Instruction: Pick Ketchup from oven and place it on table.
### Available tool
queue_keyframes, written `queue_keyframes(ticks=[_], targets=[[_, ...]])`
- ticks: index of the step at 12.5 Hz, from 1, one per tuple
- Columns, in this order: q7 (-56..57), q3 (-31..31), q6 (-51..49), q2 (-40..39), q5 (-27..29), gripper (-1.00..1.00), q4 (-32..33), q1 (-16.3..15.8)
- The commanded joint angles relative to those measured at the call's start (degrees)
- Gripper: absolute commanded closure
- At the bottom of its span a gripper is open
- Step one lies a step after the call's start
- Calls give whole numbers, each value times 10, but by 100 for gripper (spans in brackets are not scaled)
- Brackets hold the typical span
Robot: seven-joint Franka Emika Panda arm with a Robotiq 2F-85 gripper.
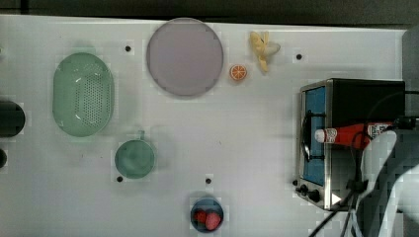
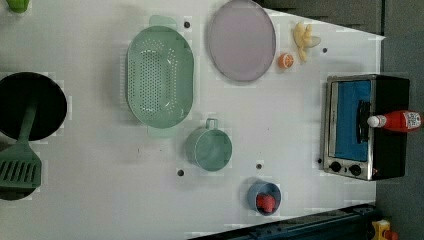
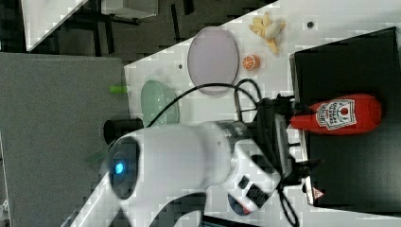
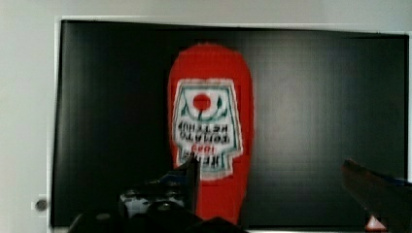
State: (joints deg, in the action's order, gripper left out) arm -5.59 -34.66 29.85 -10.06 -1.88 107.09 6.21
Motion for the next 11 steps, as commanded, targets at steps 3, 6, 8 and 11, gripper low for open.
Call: queue_keyframes(ticks=[3,6,8,11], targets=[[-7,-10,30,-59,92,-100,-16,8],[-6,-10,56,-88,108,-100,-16,15],[-6,-10,78,-100,110,-100,-11,16],[-6,-9,89,-109,122,-100,0,17]])
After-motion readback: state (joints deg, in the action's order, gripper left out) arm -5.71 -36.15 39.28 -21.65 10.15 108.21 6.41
